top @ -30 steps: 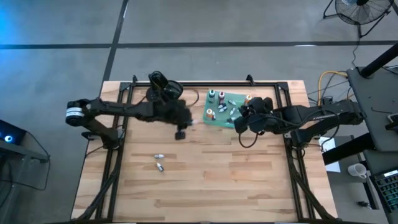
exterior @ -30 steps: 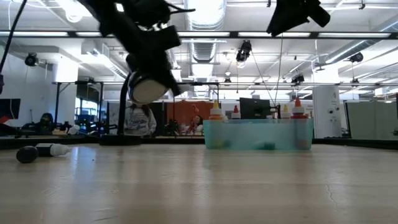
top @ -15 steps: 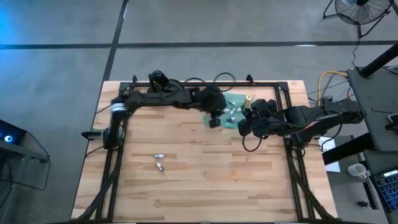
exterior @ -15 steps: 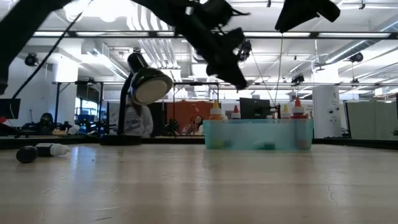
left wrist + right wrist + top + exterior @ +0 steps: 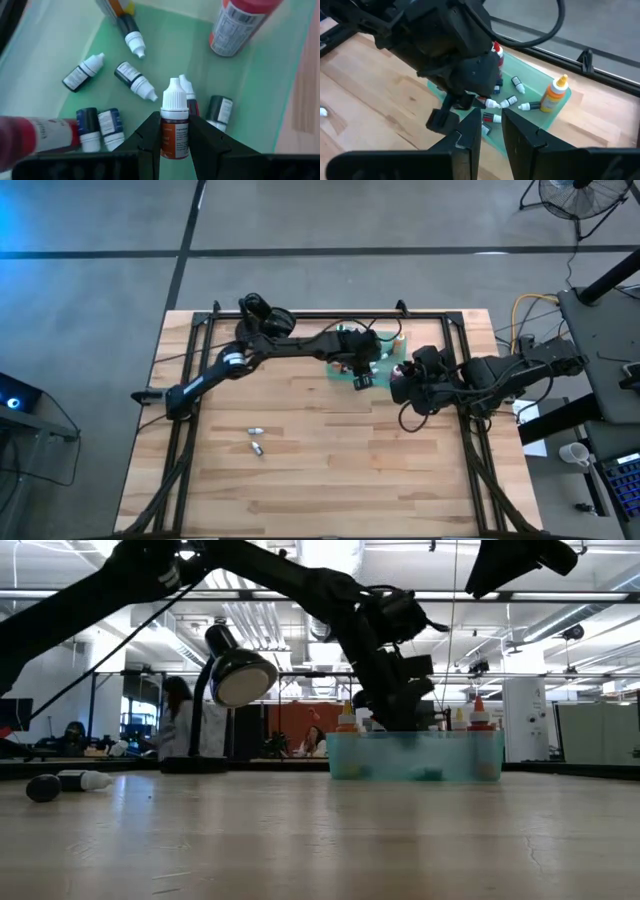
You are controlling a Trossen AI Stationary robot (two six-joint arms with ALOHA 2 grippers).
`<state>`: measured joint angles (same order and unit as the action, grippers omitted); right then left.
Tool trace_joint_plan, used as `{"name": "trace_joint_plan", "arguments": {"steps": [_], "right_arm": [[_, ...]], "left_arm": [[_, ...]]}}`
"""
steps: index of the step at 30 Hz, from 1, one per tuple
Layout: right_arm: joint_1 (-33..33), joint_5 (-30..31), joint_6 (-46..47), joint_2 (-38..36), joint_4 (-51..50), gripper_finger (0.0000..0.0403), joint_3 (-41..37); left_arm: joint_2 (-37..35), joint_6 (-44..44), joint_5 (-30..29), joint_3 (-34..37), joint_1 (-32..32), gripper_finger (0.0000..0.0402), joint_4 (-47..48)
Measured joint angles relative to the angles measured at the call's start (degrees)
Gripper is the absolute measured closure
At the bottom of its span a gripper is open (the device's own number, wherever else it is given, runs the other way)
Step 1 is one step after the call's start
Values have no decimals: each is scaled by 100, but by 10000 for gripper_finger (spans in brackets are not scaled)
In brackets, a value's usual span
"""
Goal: Pick & Place food coloring
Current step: Put the orange food coloring bottle into the green bin, then put the green food coloring bottle into the green bin
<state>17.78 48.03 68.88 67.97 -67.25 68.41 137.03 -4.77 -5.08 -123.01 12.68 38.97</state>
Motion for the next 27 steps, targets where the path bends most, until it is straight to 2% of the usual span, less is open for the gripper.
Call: {"name": "trace_joint_plan", "arguments": {"steps": [10,19,22,27], "right_arm": [[0,9,-27,2,3,335,-107],[0,9,-36,2,3,335,-145],[0,9,-60,2,3,335,-145],[-4,69,-245,4,9,335,-147]], "left_arm": [[138,462,-42,183,-10,329,-143],[136,528,-68,174,-26,257,-184],[-1,457,-318,141,-53,235,-17],[-740,-187,-189,141,-180,223,-32]]}}
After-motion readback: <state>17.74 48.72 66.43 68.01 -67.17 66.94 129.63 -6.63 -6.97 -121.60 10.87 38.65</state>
